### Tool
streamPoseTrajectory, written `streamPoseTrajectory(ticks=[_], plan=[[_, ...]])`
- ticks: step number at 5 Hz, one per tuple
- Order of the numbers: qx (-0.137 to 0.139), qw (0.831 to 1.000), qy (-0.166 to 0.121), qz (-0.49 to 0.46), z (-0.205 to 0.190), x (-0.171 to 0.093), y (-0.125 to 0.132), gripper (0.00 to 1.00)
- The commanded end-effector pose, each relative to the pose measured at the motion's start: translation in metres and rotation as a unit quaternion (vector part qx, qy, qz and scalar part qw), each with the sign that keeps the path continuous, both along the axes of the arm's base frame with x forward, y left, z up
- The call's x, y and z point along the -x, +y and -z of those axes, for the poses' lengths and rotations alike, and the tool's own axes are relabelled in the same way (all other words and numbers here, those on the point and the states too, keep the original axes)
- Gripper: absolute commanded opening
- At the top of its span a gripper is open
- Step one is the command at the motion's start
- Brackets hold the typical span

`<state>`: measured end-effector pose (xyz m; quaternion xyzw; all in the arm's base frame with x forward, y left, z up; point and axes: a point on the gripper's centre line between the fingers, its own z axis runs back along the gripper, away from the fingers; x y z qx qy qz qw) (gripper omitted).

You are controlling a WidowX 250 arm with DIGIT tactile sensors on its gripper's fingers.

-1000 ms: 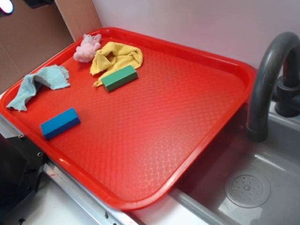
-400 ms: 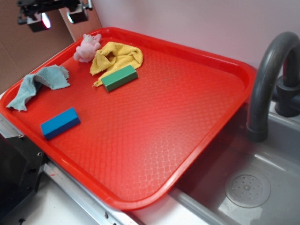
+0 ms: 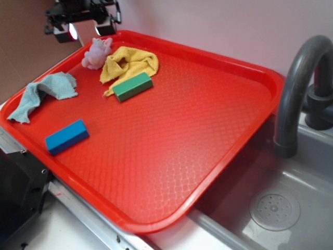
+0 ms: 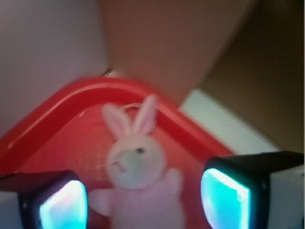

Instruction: Grab the pink bunny.

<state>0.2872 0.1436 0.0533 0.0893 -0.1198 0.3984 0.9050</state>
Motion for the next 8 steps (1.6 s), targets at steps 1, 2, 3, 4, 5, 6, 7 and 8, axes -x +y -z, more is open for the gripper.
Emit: streamPoseTrajectory(ticks=[1,2,3,4,5,6,7,8], plan=[[0.028,0.999,0.016,0.016,0.016,0.001,0.009,1.00],[0.025,0.999,0.038,0.011,0.031,0.004,0.010,1.00],[-0.017,0.999,0.047,-0.002,0.035,0.009,0.008,0.00],[-0.013,0.999,0.038,-0.007,0.026,0.016,0.003,0.00],[-0.053,0.998,0.030,-0.028,-0.001,0.022,-0.004,0.00],[-0.025,0.999,0.023,-0.001,-0.051,0.023,-0.028,0.00],[0.090,0.989,0.027,0.114,-0.103,0.037,-0.060,0.00],[0.143,0.968,-0.005,0.205,-0.154,0.069,-0.097,0.00]])
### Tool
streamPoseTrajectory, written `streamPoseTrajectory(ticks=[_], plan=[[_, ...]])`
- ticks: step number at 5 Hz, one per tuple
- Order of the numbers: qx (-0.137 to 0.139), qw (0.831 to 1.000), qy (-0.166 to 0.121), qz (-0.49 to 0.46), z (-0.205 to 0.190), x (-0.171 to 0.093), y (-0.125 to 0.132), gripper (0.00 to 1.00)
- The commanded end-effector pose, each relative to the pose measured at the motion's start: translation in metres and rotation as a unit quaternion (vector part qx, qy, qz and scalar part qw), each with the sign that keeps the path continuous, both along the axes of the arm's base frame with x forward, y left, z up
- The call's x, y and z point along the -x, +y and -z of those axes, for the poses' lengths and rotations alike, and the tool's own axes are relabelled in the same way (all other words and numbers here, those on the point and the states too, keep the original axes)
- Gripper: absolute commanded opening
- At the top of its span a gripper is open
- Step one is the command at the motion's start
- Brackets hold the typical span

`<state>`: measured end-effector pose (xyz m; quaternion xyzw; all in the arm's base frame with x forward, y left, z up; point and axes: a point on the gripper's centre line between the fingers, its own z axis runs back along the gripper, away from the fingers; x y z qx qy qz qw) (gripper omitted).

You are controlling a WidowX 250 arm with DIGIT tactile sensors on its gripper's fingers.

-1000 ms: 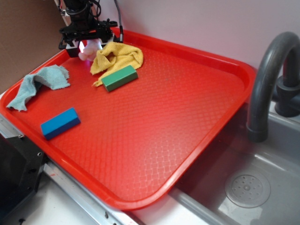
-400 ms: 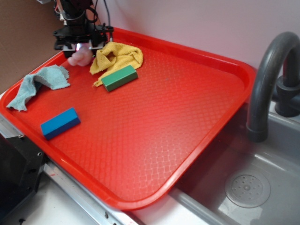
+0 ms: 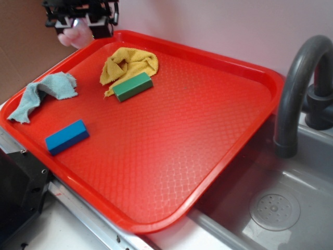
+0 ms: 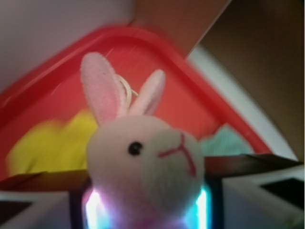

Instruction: Grab the pink bunny.

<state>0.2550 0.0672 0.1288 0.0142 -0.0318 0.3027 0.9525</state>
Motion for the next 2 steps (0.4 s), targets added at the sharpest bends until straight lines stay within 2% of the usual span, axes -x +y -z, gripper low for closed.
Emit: streamPoseTrajectory(ticks=[1,2], plan=[[0.083,0.985,-0.094,0.117,-0.1276,0.0611,-0.0546,0.00],[0.090,0.978,-0.114,0.147,-0.1348,0.0693,-0.0500,0.00]])
